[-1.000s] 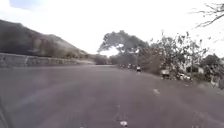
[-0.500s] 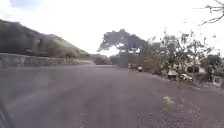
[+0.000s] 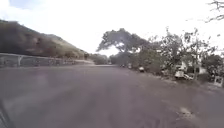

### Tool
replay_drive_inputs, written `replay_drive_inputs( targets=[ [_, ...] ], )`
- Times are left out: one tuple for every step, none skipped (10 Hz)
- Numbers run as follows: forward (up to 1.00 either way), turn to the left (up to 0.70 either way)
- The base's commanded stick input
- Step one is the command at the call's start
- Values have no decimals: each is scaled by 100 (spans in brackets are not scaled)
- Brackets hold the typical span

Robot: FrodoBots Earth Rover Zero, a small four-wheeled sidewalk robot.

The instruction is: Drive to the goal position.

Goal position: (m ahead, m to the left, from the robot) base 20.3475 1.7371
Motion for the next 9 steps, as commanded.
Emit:
replay_drive_inputs(
  targets=[
    [100,0],
    [100,0],
    [100,0],
    [100,0],
    [100,0],
    [100,0],
    [100,0],
    [100,0],
    [100,0]
  ],
)
